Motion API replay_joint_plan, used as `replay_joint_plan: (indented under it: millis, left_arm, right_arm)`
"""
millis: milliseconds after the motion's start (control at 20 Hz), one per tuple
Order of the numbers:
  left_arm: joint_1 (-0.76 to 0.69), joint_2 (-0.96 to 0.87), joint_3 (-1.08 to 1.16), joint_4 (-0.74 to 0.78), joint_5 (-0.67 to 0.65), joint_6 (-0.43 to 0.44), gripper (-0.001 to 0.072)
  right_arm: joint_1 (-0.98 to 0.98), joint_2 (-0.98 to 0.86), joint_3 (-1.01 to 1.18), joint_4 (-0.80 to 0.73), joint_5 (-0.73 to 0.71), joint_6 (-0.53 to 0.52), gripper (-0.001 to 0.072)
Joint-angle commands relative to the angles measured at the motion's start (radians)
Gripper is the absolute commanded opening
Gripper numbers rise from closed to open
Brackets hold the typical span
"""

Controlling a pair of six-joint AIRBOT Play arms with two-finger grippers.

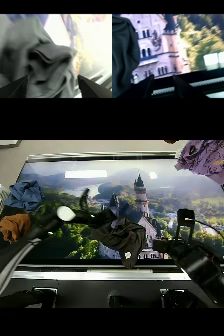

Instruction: Fold the clothes and pants, and hang the long-sleeved shirts on hangers.

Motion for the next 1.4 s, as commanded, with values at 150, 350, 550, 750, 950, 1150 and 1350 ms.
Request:
replay_joint_plan:
  millis: [150, 350, 550, 750, 950, 1150, 1350]
  left_arm:
    - [0.293, 0.155, 0.002, 0.091, -0.219, 0.044, 0.0709]
    - [0.376, 0.156, 0.001, 0.091, -0.255, 0.044, 0.0709]
    - [0.382, 0.153, 0.001, 0.098, -0.251, 0.044, 0.0709]
    - [0.382, 0.153, 0.001, 0.098, -0.251, 0.043, 0.0709]
    - [0.382, 0.153, 0.001, 0.098, -0.252, 0.035, 0.0705]
    - [0.384, 0.132, -0.047, 0.170, -0.258, -0.012, 0.0413]
    - [0.392, 0.062, -0.206, 0.059, -0.195, 0.124, 0.0608]
  right_arm:
    - [-0.577, -0.214, -0.028, 0.784, -0.291, -0.412, 0.0494]
    - [-0.910, -0.410, -0.028, 1.034, -0.255, -0.572, 0.0638]
    - [-0.835, -0.492, -0.029, 1.091, -0.318, -0.745, 0.0501]
    - [-0.734, -0.662, -0.029, 1.126, -0.294, -0.851, 0.0498]
    - [-0.690, -0.699, -0.029, 1.179, -0.341, -0.950, 0.0344]
    - [-0.693, -0.697, -0.028, 1.186, -0.323, -0.966, 0.0034]
    - [-0.693, -0.663, -0.028, 1.170, -0.296, -0.968, 0.0034]
